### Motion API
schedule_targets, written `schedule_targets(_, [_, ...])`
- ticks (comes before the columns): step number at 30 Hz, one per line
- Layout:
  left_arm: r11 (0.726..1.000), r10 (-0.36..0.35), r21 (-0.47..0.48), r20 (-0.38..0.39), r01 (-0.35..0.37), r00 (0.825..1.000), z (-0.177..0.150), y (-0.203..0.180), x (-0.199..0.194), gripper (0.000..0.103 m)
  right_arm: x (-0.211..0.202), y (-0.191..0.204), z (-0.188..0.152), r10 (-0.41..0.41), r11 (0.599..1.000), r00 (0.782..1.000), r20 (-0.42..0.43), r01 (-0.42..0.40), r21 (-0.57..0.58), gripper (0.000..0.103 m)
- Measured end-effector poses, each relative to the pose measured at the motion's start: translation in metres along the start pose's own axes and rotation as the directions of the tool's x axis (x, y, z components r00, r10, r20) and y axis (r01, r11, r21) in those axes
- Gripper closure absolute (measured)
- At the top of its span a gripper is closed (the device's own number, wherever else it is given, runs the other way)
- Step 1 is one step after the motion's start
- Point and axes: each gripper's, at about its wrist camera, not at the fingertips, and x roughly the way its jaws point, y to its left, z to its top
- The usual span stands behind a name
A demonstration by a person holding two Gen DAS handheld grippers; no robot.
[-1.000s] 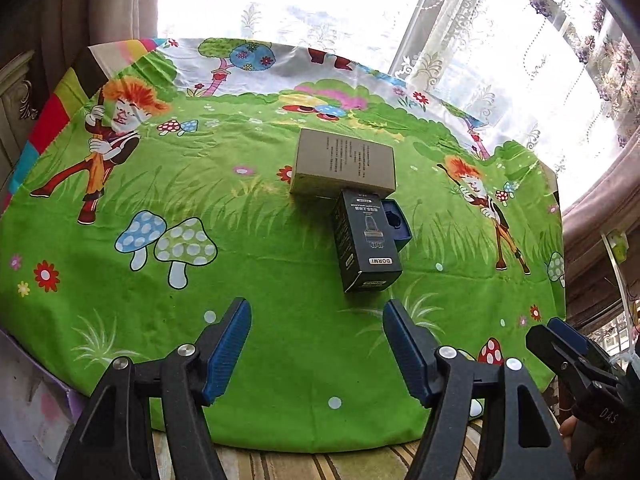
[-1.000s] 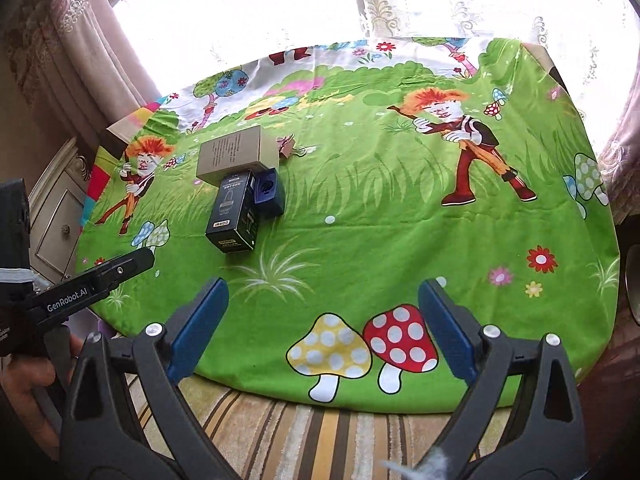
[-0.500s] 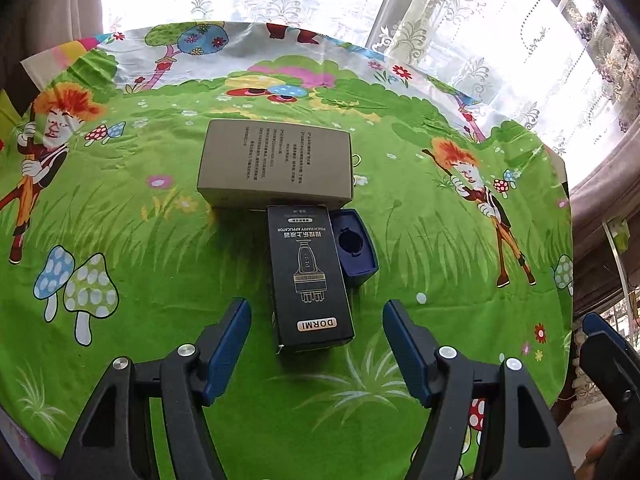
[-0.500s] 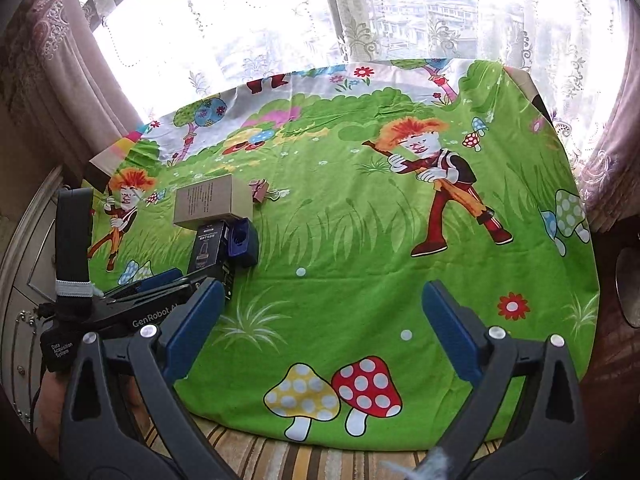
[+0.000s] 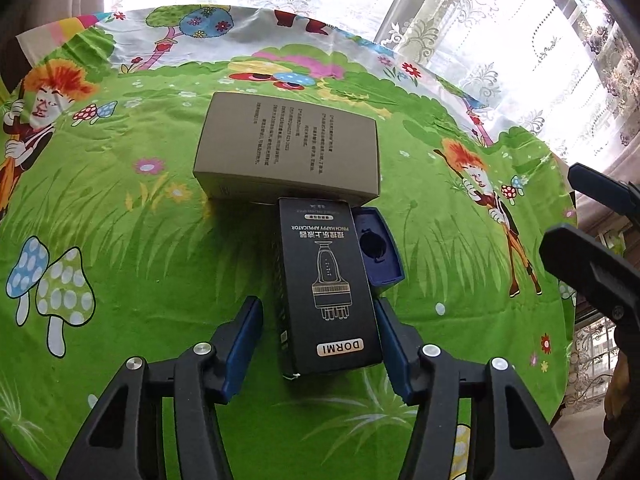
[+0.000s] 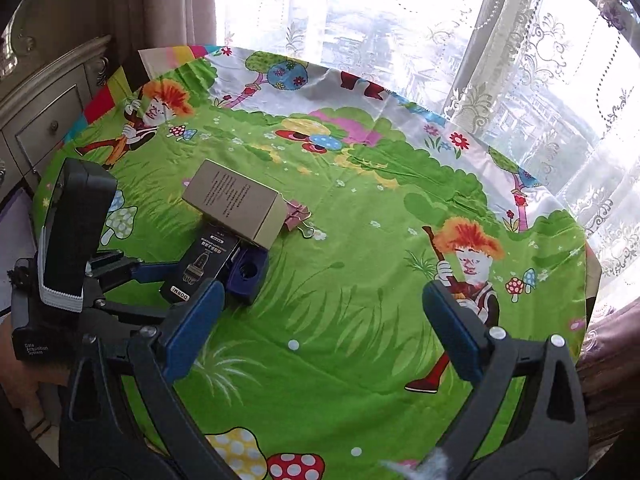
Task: Organize rigid objects
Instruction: 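Grasp the black DORMI box with the left tool while the right tool grasps the brown box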
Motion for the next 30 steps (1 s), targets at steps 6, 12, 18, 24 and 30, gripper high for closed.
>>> schedule_targets(6, [0.998,-0.052,-0.041,0.019,0.052,0.998,-0.001,0.012,-0.003,0.057,0.039,0.025,0.021,0.065,0.938,0.994,-0.091,-0.092,-0.333,0.003])
schedule_targets(12, [0.984,-0.13,-0.117,0.027,0.132,0.991,-0.002,0.031,-0.008,0.059,0.064,0.049,0.037,0.055,0.825,0.987,-0.15,-0.13,-0.551,0.003])
schedule_targets(18, [0.965,-0.182,-0.187,0.038,0.186,0.983,-0.009,0.054,-0.015,0.063,0.098,0.07,0.047,0.022,0.755,0.978,-0.206,-0.151,-0.638,0.003])
schedule_targets(24, [0.951,-0.17,-0.252,0.068,0.181,0.983,-0.016,0.079,-0.028,0.063,0.12,0.086,0.052,0.002,0.728,0.973,-0.229,-0.158,-0.667,0.003])
schedule_targets(30, [0.945,-0.143,-0.28,0.105,0.168,0.984,-0.019,0.096,-0.038,0.063,0.13,0.089,0.062,0.033,0.769,0.971,-0.236,-0.175,-0.615,0.018])
